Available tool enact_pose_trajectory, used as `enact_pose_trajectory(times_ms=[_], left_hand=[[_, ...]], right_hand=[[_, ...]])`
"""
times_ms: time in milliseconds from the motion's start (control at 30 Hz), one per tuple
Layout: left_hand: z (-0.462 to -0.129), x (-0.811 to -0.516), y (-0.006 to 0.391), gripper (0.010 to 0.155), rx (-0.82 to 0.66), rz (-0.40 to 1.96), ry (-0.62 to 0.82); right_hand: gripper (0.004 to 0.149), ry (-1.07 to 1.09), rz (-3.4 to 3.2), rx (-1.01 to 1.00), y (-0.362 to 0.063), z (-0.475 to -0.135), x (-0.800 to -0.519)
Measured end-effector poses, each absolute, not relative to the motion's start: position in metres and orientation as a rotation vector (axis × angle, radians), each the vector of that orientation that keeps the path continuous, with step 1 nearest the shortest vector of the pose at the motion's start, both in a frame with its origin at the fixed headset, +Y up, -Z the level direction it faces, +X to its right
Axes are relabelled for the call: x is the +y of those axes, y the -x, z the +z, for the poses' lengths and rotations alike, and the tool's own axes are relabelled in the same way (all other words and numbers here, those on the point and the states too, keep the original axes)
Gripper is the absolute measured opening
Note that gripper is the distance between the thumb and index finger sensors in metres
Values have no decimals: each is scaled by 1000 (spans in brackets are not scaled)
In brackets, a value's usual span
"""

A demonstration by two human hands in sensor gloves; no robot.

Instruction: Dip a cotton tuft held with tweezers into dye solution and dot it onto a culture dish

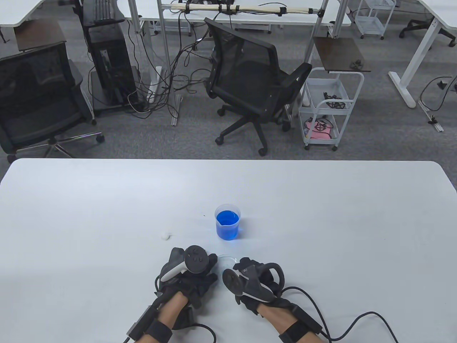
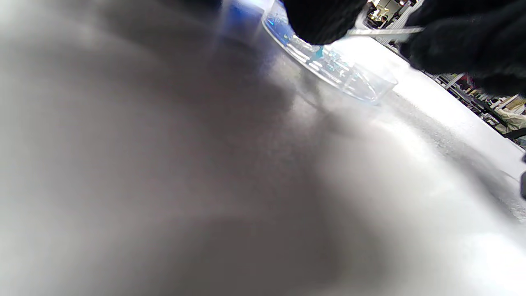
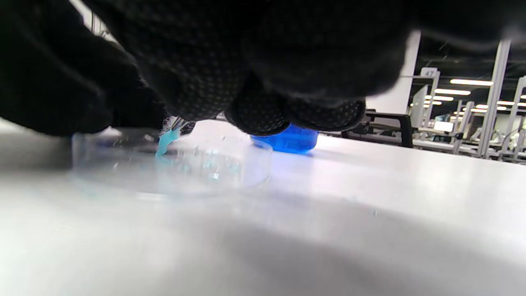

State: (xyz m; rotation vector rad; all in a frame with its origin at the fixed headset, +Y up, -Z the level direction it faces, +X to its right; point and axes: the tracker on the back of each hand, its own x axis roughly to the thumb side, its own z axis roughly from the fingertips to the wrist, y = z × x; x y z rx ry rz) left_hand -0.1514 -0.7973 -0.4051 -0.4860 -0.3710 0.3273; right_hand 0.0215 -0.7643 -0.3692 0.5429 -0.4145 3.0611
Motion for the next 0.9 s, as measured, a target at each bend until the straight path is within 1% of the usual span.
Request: enact_pose_trajectory(times_ms=[167,267,433,633,733,900], left_hand=[[-405,-797,151,65,-368,328,487],[-405,-797,151,65,-368,328,486],[-405,-797,151,65,-369,330,488],[-405,-797,151,65,-369,330,489],[-405,-797,151,65,-369,329,489],[-405,-797,151,65,-370,330,490]], right_hand=[[41,-493,3006,-503,-27,-370,-749],[41,-495,3036,-467,-24,-374,-755],[41,-531,3102,-395,-17,-379,-774],[41,-541,3113,-383,-16,-378,-777],[41,-522,3091,-393,-19,-378,-773],[41,-450,3019,-484,-31,-377,-751]])
